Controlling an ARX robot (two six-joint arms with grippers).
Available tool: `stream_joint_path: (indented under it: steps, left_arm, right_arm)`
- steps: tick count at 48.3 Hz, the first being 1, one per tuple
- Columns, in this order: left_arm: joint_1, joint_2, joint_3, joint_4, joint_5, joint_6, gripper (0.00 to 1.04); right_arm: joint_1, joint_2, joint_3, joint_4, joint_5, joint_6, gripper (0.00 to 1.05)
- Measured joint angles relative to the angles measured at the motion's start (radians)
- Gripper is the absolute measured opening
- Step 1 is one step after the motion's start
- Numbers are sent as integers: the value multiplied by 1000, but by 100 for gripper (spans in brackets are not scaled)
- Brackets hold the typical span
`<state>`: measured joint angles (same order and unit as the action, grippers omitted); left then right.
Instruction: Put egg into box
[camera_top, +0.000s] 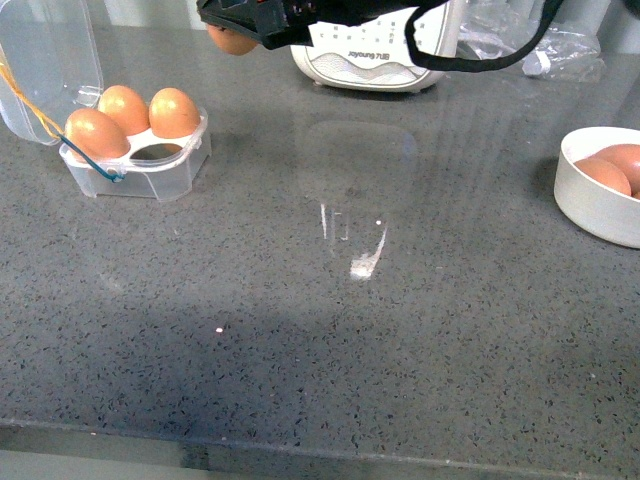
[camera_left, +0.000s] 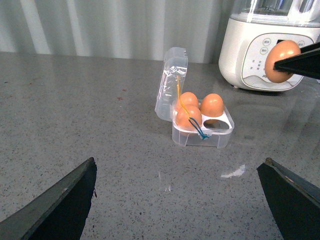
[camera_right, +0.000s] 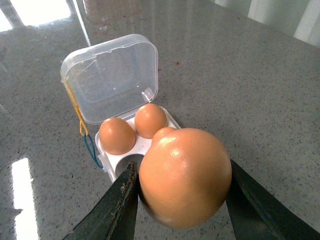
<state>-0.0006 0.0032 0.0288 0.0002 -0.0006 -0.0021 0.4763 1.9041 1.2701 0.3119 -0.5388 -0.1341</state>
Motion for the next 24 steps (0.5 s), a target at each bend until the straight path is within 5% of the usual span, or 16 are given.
stream_joint_path:
  steps: [24]
  left_arm:
    - [0, 0, 0, 0, 0, 0, 98]
  right_arm:
    - [60, 190, 163, 0, -2, 38, 42]
